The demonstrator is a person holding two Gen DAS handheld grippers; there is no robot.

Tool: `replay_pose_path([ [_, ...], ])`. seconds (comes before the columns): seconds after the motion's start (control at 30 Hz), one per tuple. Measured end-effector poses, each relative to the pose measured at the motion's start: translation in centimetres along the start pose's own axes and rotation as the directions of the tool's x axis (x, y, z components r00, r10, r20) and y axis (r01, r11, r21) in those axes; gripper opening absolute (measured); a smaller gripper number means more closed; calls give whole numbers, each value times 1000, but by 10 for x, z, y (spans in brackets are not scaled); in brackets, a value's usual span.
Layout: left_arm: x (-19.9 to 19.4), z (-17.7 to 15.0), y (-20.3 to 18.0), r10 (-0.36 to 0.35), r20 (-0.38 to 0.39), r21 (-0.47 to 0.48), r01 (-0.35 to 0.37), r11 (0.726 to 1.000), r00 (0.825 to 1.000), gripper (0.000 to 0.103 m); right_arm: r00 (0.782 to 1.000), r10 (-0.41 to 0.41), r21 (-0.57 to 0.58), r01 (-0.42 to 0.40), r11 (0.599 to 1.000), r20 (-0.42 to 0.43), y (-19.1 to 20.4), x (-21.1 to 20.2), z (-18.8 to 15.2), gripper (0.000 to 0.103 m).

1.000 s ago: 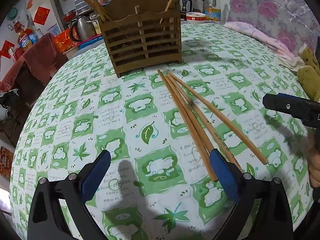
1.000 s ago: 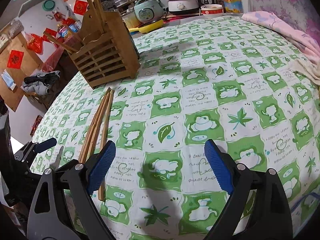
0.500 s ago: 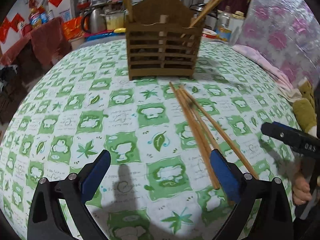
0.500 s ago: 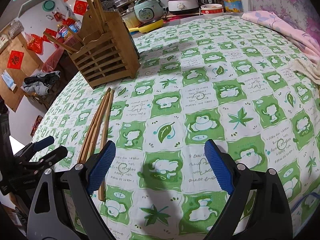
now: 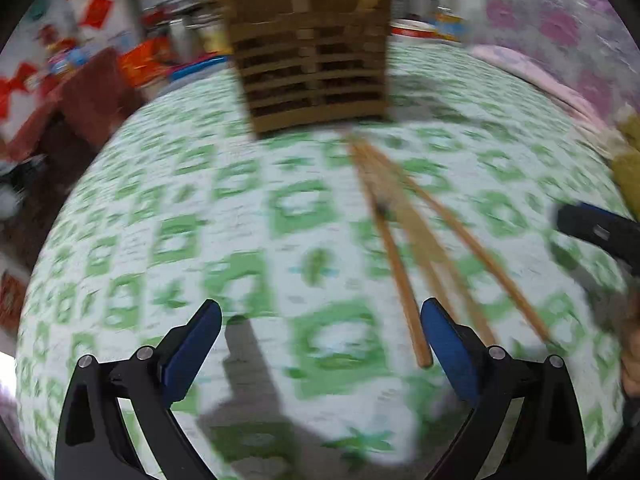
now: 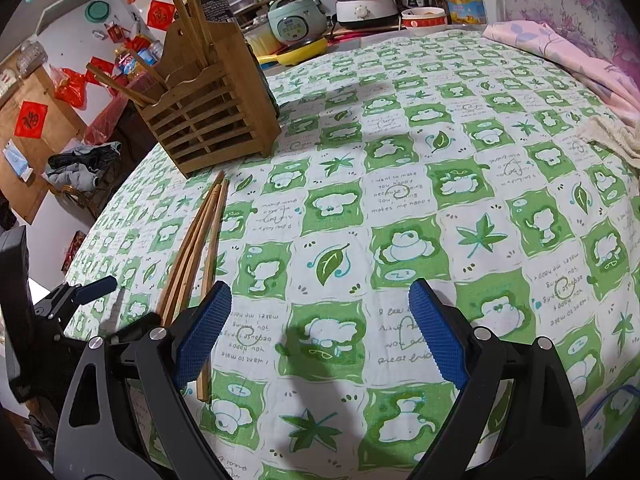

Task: Organize utensils
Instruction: 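Close the right tool on one chopstick from the pile, then lift the chopstick with the right tool and carry it over the holder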

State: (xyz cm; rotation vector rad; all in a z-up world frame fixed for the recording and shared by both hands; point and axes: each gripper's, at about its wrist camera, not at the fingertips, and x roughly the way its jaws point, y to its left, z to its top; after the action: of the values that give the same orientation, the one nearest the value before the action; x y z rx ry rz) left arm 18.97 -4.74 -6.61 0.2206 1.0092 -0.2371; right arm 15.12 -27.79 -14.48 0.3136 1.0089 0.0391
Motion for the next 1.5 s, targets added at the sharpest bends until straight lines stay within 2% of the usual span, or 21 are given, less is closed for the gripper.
replay_pose_path([
  [0.03, 2, 1, 6, 13, -9, -35, -13, 999, 1000, 98, 1000, 4, -24, -4, 1000, 3, 4, -1, -1, 88],
  [0.13, 3, 3, 17, -29, -5, -80, 29, 996, 1000, 98, 1000, 29, -131, -30, 991, -3, 21, -6, -9, 88],
  [0.27, -7, 0, 8, -23, 41, -31, 25, 999, 999, 97, 998, 41, -219, -48, 975, -38, 33, -12, -20, 87],
  [0.33, -10, -1, 0, -23, 52, 11, 22, 1000, 998, 95, 999, 9, -277, -18, 961, -34, 40, -15, -28, 82],
  [0.4, -12, -2, -7, -29, 60, 42, 27, 999, 998, 86, 1000, -19, -384, 10, 923, -21, 58, -18, -39, 73],
  [0.43, -12, -2, -10, -36, 55, 53, 33, 998, 998, 74, 1000, -28, -433, 19, 901, -13, 66, -19, -44, 70],
  [0.47, -9, -2, -12, -50, 38, 61, 47, 997, 998, 56, 999, -45, -485, 37, 874, -6, 77, -19, -51, 64],
  [0.5, -8, -2, -13, -70, 24, 62, 68, 996, 997, 48, 998, -58, -513, 45, 857, -10, 82, -17, -54, 55],
  [0.53, -10, -2, -12, -99, 28, 57, 97, 994, 995, 36, 997, -75, -534, 51, 844, -23, 86, -13, -56, 48],
  [0.57, -10, -3, -11, -113, 27, 55, 111, 992, 993, 25, 997, -63, -534, 31, 845, -41, 87, -11, -56, 33],
  [0.67, -12, -3, -9, -135, 29, 45, 134, 990, 990, 10, 997, -11, -489, -29, 872, -79, 78, -12, -51, 21],
  [0.7, -12, -3, -9, -138, 30, 42, 137, 990, 990, 10, 997, -11, -475, -28, 879, -80, 76, -11, -50, 11],
  [0.73, -12, -3, -8, -142, 31, 37, 140, 989, 989, 10, 997, -11, -458, -27, 888, -81, 73, -11, -49, 7],
  [0.83, -11, -4, -7, -146, 29, 33, 145, 989, 989, 11, 996, -9, -413, -27, 910, -84, 64, -10, -45, 6],
  [0.93, -10, -4, -9, -138, 27, 40, 137, 990, 990, 31, 996, -6, -404, -31, 914, -91, 63, -8, -43, 7],
  [1.0, -9, -4, -10, -134, 29, 48, 132, 990, 991, 28, 996, -9, -407, -28, 913, -89, 63, -7, -43, 6],
  [1.03, -9, -4, -10, -140, 31, 48, 138, 989, 990, 11, 996, -6, -406, -30, 913, -88, 63, -8, -43, 6],
  [1.07, -9, -4, -9, -148, 33, 44, 147, 988, 988, 6, 997, -7, -401, -25, 916, -77, 62, -9, -42, 6],
  [1.2, -18, -3, -3, -109, 74, 10, 108, 994, 991, 6, 1000, -18, -401, 20, 916, 8, 62, -23, -37, 6],
  [1.3, -37, 5, 3, -98, 119, -9, 100, 995, 988, 6, 996, -5, -390, 42, 920, 94, 65, -46, -18, 6],
  [1.5, -85, 43, 22, -101, 228, -45, 114, 992, 968, 6, 968, 55, -369, 40, 929, 244, 78, -94, 29, 6],
])
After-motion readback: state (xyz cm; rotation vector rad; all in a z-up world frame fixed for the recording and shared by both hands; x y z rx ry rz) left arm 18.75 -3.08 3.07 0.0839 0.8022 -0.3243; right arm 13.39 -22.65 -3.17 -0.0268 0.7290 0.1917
